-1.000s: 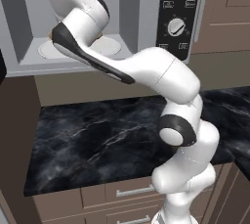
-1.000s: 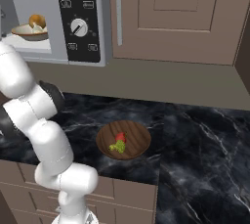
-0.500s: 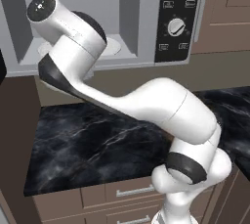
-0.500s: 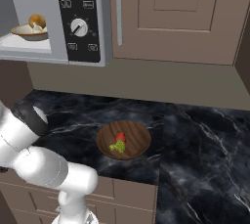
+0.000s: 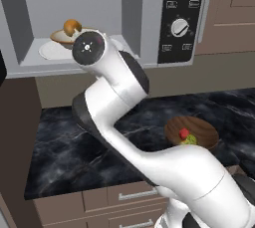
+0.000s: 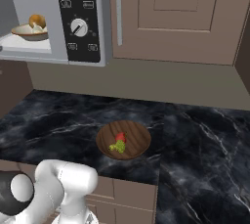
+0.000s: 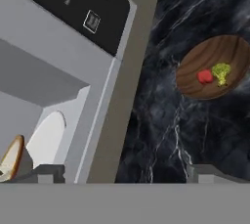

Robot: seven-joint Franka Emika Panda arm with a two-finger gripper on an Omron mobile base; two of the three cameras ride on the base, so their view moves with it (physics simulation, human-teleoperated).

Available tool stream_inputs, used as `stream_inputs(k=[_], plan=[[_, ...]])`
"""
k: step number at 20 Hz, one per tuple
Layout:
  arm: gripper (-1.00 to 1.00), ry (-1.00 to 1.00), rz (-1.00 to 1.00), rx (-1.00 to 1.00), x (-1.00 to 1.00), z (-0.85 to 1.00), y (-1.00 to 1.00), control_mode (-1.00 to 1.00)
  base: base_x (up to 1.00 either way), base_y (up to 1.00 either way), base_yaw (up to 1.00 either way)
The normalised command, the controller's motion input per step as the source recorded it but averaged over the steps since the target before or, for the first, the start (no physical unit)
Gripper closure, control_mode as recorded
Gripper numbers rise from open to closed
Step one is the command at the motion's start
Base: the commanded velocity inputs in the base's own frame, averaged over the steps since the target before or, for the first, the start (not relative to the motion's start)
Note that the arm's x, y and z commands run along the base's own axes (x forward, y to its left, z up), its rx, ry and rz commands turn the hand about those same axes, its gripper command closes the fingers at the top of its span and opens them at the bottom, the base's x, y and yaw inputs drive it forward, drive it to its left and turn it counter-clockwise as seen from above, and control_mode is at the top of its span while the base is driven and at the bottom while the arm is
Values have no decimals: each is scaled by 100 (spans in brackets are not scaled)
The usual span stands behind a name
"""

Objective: Place the bowl containing the garlic and potato in the microwave. Close the microwave door and press the start button to microwave the meal.

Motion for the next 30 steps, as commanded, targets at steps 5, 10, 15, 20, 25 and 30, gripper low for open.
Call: stream_inputs(k=[5, 10, 15, 20, 25, 30], plan=[[-100, -22, 0, 0, -12, -46, -70, -100, 0, 0, 0], [-100, -13, 0, -13, -46, -16, -40, -100, 0, 0, 0], [-100, -2, -4, -26, -51, 0, -8, -100, 0, 0, 0], [-100, -7, -15, -13, -16, 5, -1, -100, 0, 0, 0], [-100, -21, -29, 4, -6, 1, 3, -100, 0, 0, 0], [-100, -14, -23, 4, -25, 0, 10, -100, 0, 0, 0]])
